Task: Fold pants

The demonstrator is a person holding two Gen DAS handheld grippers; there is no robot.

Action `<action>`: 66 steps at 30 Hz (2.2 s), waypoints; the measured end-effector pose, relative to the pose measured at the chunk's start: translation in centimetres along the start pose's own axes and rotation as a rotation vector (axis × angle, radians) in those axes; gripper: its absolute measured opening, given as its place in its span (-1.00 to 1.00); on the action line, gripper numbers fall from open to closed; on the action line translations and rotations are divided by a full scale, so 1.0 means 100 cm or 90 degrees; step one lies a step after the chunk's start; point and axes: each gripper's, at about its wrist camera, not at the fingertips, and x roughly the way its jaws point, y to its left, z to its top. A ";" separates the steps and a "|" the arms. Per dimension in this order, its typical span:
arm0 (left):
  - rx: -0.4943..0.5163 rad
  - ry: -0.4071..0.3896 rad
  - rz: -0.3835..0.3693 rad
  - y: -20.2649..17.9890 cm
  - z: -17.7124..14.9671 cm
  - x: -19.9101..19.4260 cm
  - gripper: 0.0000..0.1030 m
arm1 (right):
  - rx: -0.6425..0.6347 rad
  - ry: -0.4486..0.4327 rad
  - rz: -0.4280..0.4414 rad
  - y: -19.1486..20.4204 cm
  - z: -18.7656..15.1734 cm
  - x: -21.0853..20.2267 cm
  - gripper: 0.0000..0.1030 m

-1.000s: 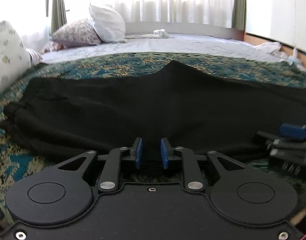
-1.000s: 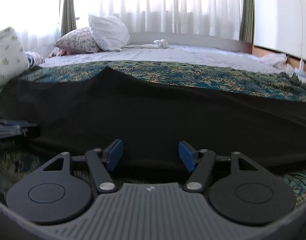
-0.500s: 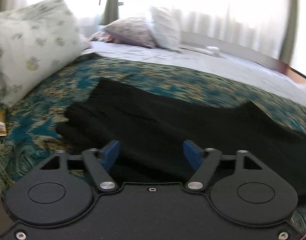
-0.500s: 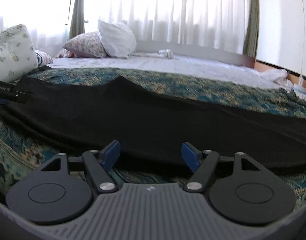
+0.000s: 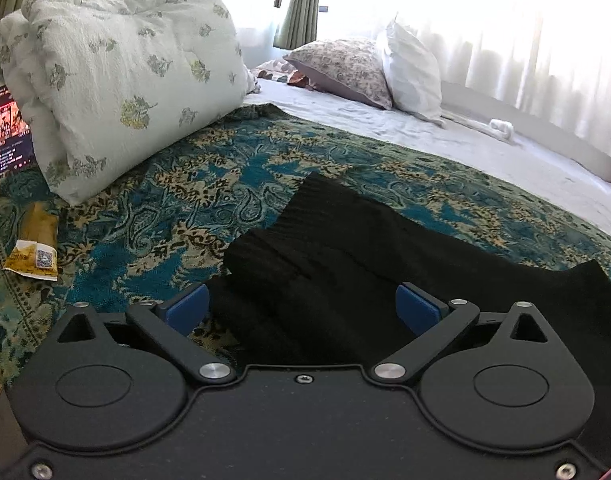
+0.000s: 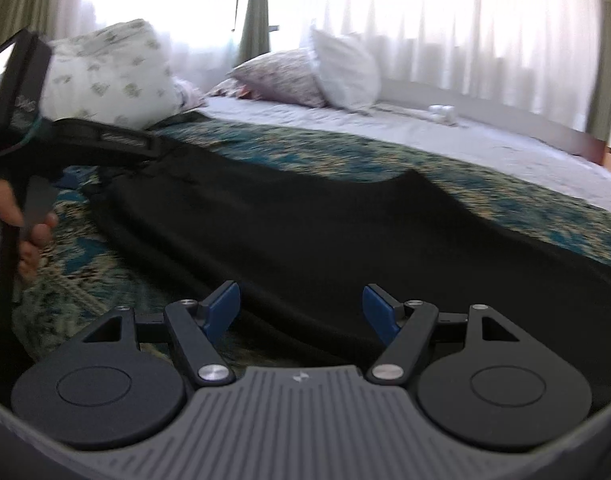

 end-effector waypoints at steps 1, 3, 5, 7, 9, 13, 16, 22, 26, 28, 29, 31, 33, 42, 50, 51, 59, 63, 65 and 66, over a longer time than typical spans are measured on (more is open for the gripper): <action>-0.005 0.006 0.000 0.002 0.000 0.003 0.95 | -0.007 0.004 0.006 0.005 0.001 0.004 0.56; -0.022 0.022 0.001 0.004 0.000 0.013 0.96 | -0.017 0.011 0.019 0.015 0.002 0.012 0.56; -0.032 0.029 0.018 0.006 -0.003 0.019 0.92 | -0.007 0.016 0.031 0.018 0.005 0.017 0.56; -0.029 0.035 0.031 0.005 -0.006 0.023 0.62 | 0.012 0.019 0.042 0.019 0.009 0.022 0.56; -0.017 0.026 0.055 0.005 -0.009 0.022 0.28 | 0.023 0.014 0.039 0.020 0.014 0.026 0.56; 0.010 -0.016 0.058 0.003 -0.007 0.012 -0.12 | -0.004 0.023 0.031 0.027 0.016 0.038 0.56; 0.022 -0.032 0.055 0.000 -0.004 0.008 -0.26 | -0.031 0.036 0.023 0.036 0.017 0.049 0.56; 0.049 -0.069 0.060 -0.007 -0.002 -0.006 -0.62 | -0.060 0.029 0.041 0.046 0.023 0.049 -0.78; 0.073 -0.093 0.075 -0.009 -0.005 -0.022 -0.66 | -0.071 0.003 0.043 0.054 0.017 0.033 -0.85; 0.101 -0.089 0.094 -0.012 -0.013 -0.019 -0.65 | -0.086 0.010 0.049 0.058 0.012 0.034 -0.85; 0.111 -0.079 0.103 -0.012 -0.017 -0.016 -0.64 | -0.093 0.006 0.043 0.061 0.008 0.034 -0.85; 0.113 -0.061 0.114 -0.009 -0.022 -0.010 -0.60 | -0.102 -0.001 0.037 0.063 0.007 0.032 -0.84; 0.116 -0.059 0.116 -0.007 -0.025 -0.008 -0.57 | -0.088 -0.001 0.047 0.061 0.008 0.030 -0.78; 0.081 -0.038 0.116 -0.001 -0.020 -0.012 -0.33 | -0.007 0.002 0.008 -0.008 -0.012 0.006 0.04; 0.066 -0.163 0.127 -0.022 -0.001 -0.062 0.17 | 0.048 0.022 -0.042 -0.083 -0.041 -0.030 0.09; 0.074 -0.169 0.103 -0.029 0.003 -0.067 0.19 | 0.039 0.021 -0.038 -0.083 -0.044 -0.034 0.10; 0.098 -0.004 -0.234 -0.104 0.030 -0.049 -0.54 | -0.020 -0.050 -0.027 -0.071 -0.031 -0.061 0.42; 0.130 0.039 -0.275 -0.142 0.048 -0.034 -0.55 | 0.019 -0.094 -0.044 -0.077 0.000 -0.041 0.49; 0.164 0.065 -0.288 -0.164 0.048 -0.028 -0.55 | 0.055 -0.074 -0.040 -0.080 0.007 -0.017 0.37; 0.184 0.088 -0.300 -0.176 0.046 -0.023 -0.56 | 0.068 -0.058 -0.037 -0.079 0.007 -0.004 0.02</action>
